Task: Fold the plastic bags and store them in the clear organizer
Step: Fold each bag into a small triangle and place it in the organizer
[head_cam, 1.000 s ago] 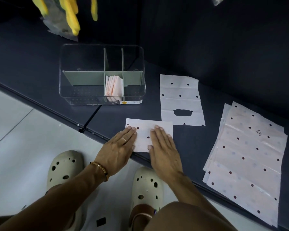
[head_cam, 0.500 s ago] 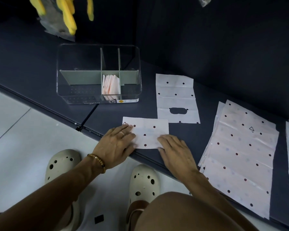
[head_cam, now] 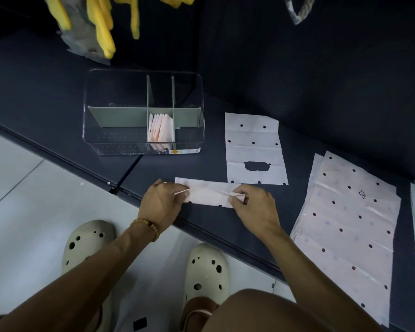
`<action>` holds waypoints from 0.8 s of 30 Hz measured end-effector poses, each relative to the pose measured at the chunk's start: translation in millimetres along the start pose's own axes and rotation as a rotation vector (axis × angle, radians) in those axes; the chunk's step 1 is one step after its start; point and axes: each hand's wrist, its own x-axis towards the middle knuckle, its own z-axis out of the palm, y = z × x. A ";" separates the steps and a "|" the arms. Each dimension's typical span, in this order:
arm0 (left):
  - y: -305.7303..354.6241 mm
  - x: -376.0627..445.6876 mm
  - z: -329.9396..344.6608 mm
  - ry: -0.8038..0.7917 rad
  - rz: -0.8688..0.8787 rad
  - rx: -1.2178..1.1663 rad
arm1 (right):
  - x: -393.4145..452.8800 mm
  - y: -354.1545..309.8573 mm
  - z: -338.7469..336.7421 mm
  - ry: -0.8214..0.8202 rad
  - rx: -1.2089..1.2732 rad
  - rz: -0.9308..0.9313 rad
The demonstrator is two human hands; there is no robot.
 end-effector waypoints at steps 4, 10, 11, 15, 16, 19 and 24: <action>5.3 12.2 -3.0 -0.006 -0.198 -0.003 | 13.7 -3.1 4.8 -0.030 0.158 0.206; 8.0 19.5 1.2 0.034 -0.262 0.180 | 24.0 -7.8 9.6 -0.011 0.123 0.264; 7.4 20.0 1.7 0.045 -0.268 0.189 | 25.7 -9.1 10.0 -0.014 0.102 0.268; 3.2 21.2 3.1 0.079 -0.272 0.182 | 31.2 -13.3 11.7 -0.010 0.039 0.305; 1.6 20.5 4.2 0.084 -0.267 0.186 | 31.5 -14.2 12.3 -0.006 0.031 0.314; -0.1 15.7 5.4 0.186 -0.153 0.253 | 31.6 -16.9 13.3 0.022 0.020 0.339; -10.1 12.8 6.8 0.151 0.565 0.438 | 31.4 -20.8 14.6 0.049 -0.020 0.357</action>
